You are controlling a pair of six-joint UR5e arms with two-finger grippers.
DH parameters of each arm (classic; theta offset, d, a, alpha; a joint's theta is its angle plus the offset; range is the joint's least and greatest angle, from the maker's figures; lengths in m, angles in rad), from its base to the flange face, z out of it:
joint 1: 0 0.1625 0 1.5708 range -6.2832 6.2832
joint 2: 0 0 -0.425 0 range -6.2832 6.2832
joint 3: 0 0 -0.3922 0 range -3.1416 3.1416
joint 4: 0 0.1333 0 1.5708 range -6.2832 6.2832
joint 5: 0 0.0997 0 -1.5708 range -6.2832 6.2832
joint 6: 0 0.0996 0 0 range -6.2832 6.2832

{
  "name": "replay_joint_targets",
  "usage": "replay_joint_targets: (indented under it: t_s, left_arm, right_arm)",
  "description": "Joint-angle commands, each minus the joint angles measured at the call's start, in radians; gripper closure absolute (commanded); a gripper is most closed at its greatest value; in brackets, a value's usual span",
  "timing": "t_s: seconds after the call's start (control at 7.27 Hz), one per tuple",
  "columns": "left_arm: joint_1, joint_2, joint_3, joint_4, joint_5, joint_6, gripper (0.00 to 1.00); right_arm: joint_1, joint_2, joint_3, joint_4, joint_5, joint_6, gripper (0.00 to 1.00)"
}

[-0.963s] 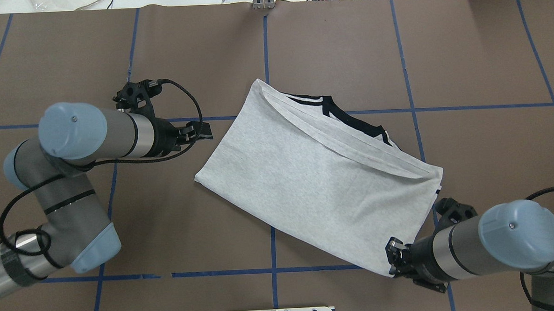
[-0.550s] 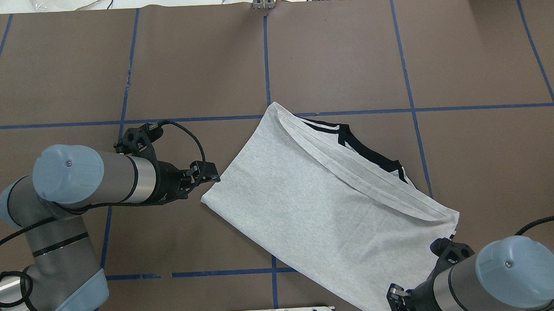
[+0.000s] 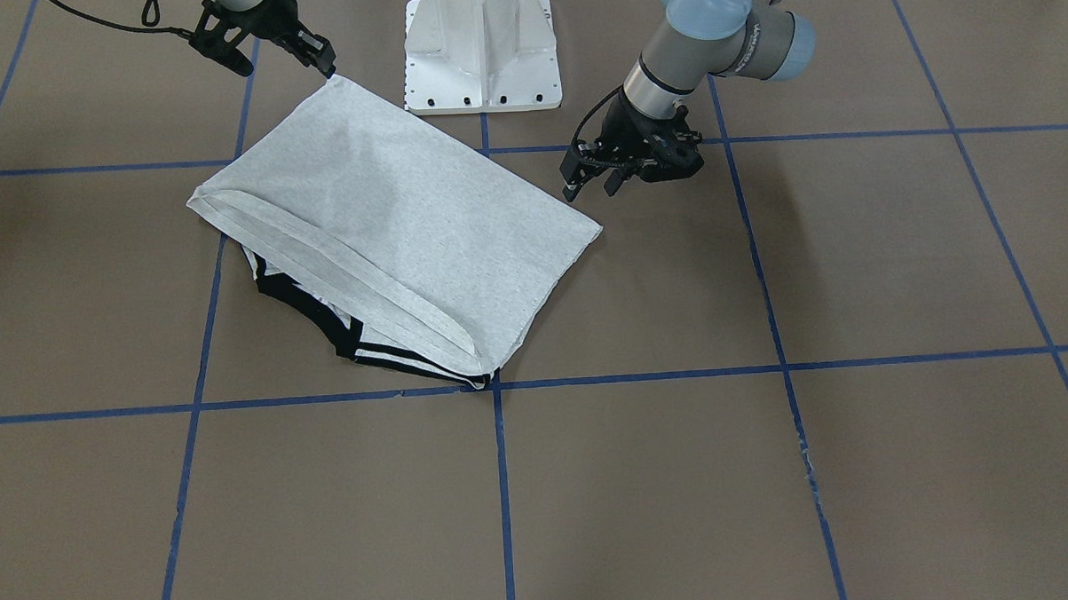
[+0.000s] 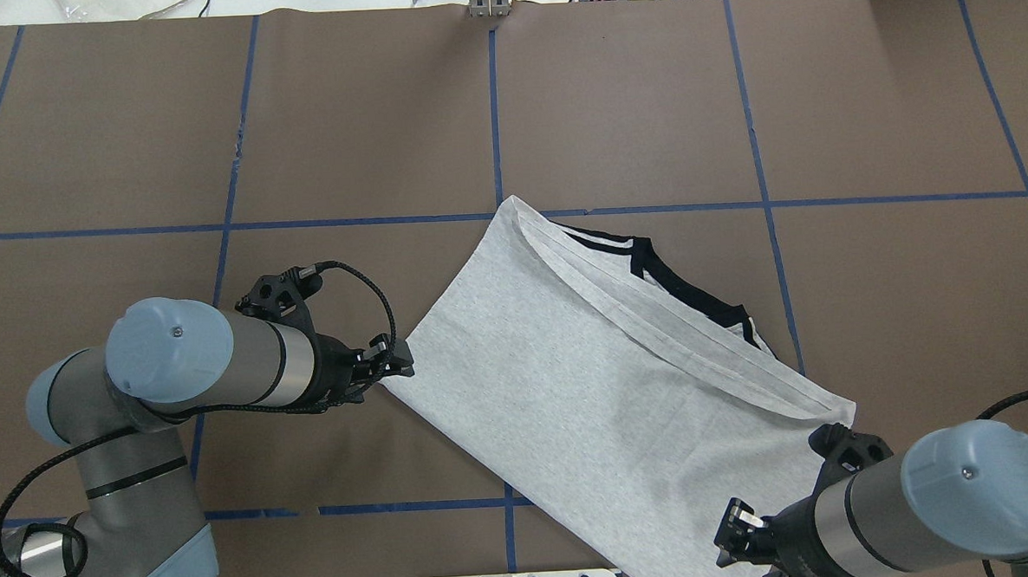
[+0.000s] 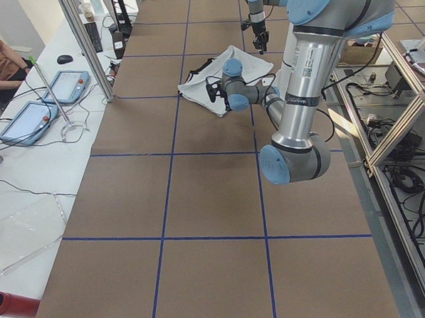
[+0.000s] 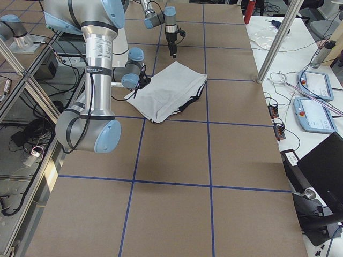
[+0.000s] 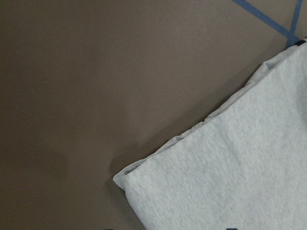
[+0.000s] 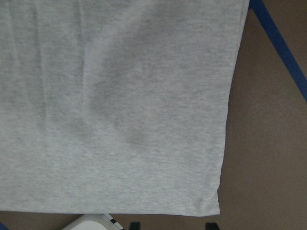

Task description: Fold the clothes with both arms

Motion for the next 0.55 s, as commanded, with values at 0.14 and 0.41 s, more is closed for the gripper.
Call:
replay_joint_targets:
  t_s: [0.14,0.41]
  left_arm:
    - [0.007,-0.042,0.073,0.0,0.0,0.001,0.34]
    - [0.008,-0.045,0.102,-0.001,0.001,0.004,0.39]
  right_arm:
    - [0.107,0.007,-0.026,0.0,-0.006,0.0,0.0]
    - [0.114,0.013,-0.029,0.0,-0.008,0.0,0.0]
